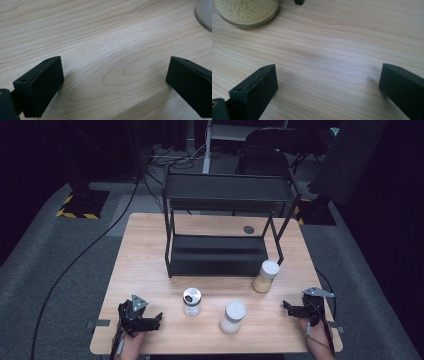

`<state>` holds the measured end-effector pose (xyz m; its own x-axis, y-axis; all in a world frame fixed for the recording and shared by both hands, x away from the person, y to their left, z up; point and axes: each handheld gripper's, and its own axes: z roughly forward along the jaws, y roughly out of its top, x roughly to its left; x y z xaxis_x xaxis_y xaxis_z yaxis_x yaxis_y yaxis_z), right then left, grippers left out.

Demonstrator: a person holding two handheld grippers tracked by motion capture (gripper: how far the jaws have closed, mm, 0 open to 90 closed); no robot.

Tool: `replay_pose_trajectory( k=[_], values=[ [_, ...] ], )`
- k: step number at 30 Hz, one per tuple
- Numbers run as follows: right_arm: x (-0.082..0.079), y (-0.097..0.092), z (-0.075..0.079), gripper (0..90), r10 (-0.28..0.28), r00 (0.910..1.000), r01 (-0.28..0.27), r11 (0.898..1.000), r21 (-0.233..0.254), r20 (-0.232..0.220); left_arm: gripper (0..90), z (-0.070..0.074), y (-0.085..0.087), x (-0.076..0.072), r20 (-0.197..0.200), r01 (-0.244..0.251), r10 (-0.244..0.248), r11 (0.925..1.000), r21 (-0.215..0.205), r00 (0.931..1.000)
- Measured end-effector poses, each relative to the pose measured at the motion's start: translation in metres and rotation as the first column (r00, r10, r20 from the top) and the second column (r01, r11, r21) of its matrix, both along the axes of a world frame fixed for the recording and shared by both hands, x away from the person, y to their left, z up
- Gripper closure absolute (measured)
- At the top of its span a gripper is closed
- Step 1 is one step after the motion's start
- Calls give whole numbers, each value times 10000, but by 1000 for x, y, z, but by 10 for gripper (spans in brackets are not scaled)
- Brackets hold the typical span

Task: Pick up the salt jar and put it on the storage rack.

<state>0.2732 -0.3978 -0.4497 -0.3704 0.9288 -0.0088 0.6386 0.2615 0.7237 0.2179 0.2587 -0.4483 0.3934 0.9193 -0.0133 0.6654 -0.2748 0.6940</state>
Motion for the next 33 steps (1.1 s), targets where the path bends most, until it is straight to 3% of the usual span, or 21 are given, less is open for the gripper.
replay_pose_trajectory(
  k=[7, 12, 19, 26, 29, 33],
  values=[
    [1, 0, 0, 12, 24, 10000, -24, 10000, -1, -8, 26, 4, -4, -1, -91, -207, 207, 9998, -6, 9997],
    [1, 0, 0, 11, 29, 10000, -29, 10000, -3, -11, 25, 13, -4, -10, 328, -135, 152, 9986, -519, 9993],
    [2, 0, 0, 7, 50, 10000, -50, 10000, -10, -10, 26, 24, -15, -18, 719, 108, -61, 9979, -641, 9974],
    [2, 0, 0, 5, 63, 10000, -64, 10000, -16, -20, 26, 38, -19, -29, 1234, 345, -224, 9947, -967, 9921],
    [3, 0, 0, 3, 74, 10000, -74, 10000, -20, -29, 26, 43, -17, -35, 1435, 382, -174, 9889, -1435, 9895],
    [3, 0, 0, 2, 80, 10000, -80, 10000, -18, -36, 26, 49, -20, -40, 1699, 481, -224, 9877, -1488, 9852]
  ],
)
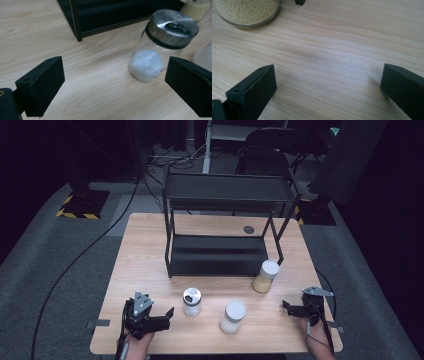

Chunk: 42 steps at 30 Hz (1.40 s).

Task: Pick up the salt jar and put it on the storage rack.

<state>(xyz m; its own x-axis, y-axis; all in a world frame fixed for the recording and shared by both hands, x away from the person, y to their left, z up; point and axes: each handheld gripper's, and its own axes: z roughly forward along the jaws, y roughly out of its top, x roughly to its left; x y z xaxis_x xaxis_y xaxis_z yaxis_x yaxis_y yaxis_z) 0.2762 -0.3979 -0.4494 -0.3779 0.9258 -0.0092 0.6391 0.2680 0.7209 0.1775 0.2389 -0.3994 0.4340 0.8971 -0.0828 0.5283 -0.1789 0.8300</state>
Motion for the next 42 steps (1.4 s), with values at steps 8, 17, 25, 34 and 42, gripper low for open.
replay_pose_trajectory(
  k=[8, 17, 25, 34, 42],
  values=[
    [0, 0, 0, 2, -5, 10000, 5, 10000, 5, -2, 27, 5, -7, -4, 346, 151, -145, 9997, -179, 9993],
    [1, 1, 0, 2, -27, 10000, 27, 10000, 8, 9, 26, 6, -17, 5, 531, 423, -403, 9984, -372, 9978],
    [1, 3, 0, 2, -62, 10000, 62, 10000, -8, 11, 26, 8, -25, 12, 550, 730, -711, 9968, -330, 9960],
    [1, 3, 0, 2, -63, 10000, 63, 10000, -8, 11, 26, 9, -35, 21, 576, 1039, -1018, 9940, -337, 9931],
    [1, 3, 0, 2, -64, 10000, 64, 10000, -7, 12, 26, 9, -44, 25, 628, 1143, -1120, 9928, -349, 9917]
  ],
)
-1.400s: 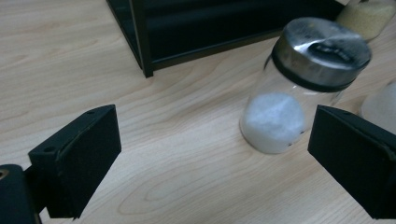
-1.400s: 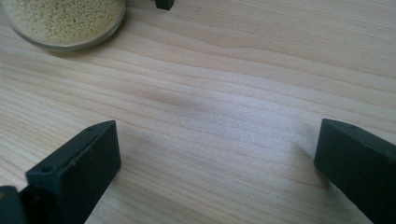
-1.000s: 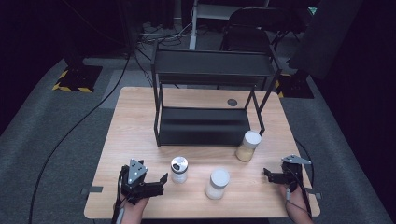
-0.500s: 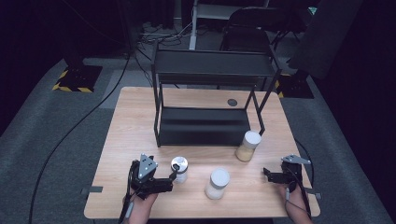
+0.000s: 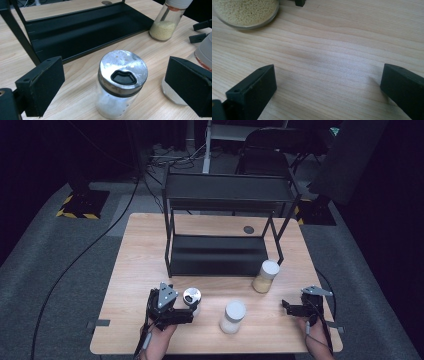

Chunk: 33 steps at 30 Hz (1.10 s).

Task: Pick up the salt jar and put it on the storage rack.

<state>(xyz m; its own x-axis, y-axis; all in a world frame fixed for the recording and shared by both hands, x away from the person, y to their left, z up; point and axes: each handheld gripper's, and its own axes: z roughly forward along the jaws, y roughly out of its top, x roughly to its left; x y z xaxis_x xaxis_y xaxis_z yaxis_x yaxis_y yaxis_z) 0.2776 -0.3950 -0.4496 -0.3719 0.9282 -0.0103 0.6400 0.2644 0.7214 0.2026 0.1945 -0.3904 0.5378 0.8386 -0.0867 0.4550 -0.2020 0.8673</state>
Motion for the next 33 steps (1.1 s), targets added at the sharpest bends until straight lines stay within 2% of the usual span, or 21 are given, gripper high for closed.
replay_pose_trajectory(
  k=[10, 20, 29, 33],
  values=[
    [0, 0, 0, 2, 0, 10000, 0, 10000, 0, 0, 27, -3, -11, 4, 108, 93, -95, 9998, 198, 9999],
    [0, 0, 0, 2, 1, 10000, -1, 10000, 0, -1, 40, -16, -18, 10, -97, 20, -17, 9994, 351, 10000],
    [0, 0, 0, 2, 1, 10000, -1, 10000, 1, 0, 70, -25, -24, 16, -329, 116, -94, 9977, 663, 9994],
    [0, 0, 0, 2, 1, 10000, -1, 10000, 1, 0, 81, -30, -25, 20, -557, 71, -35, 9979, 643, 9984]
  ],
)
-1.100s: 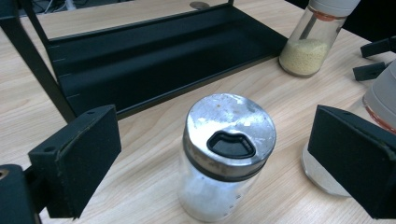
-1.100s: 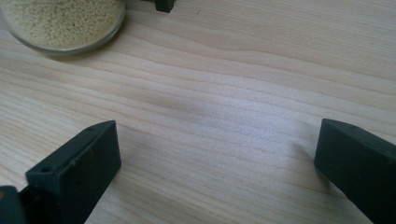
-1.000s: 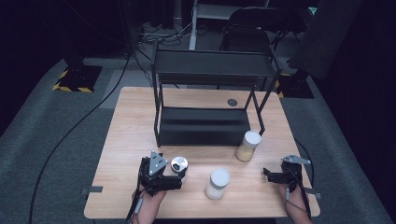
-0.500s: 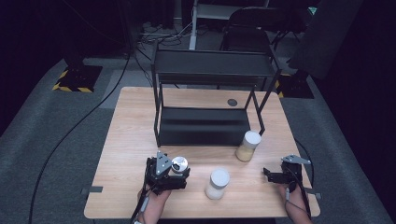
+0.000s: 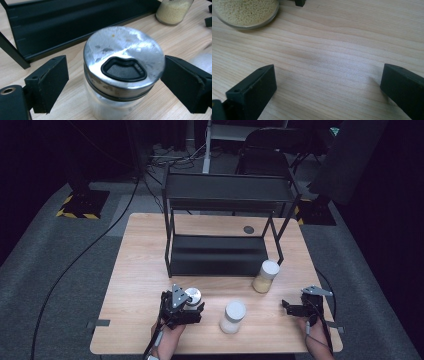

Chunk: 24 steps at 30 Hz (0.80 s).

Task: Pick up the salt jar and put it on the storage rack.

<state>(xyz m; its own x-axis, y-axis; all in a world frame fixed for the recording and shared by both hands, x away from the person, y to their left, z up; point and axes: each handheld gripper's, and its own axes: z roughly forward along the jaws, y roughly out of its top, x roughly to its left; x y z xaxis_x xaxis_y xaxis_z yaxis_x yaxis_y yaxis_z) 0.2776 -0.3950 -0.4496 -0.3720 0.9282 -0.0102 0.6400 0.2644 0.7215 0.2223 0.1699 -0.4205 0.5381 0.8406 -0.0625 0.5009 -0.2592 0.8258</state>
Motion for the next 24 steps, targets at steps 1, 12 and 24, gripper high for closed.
replay_pose_trajectory(
  k=[1, 12, 24],
  values=[
    [0, 0, 0, 2, 0, 10000, 0, 10000, 0, 0, 84, 0, 0, 0, 0, 0, 0, 10000, 0, 10000],
    [0, 0, 0, 2, 0, 10000, 0, 10000, -1, -2, 192, -10, -6, 7, -275, 187, -182, 9997, 170, 9995],
    [0, 0, 0, 2, 0, 10000, 0, 10000, -2, -2, 306, -13, -11, 4, 14, 151, -152, 9983, 562, 9999]
  ],
)
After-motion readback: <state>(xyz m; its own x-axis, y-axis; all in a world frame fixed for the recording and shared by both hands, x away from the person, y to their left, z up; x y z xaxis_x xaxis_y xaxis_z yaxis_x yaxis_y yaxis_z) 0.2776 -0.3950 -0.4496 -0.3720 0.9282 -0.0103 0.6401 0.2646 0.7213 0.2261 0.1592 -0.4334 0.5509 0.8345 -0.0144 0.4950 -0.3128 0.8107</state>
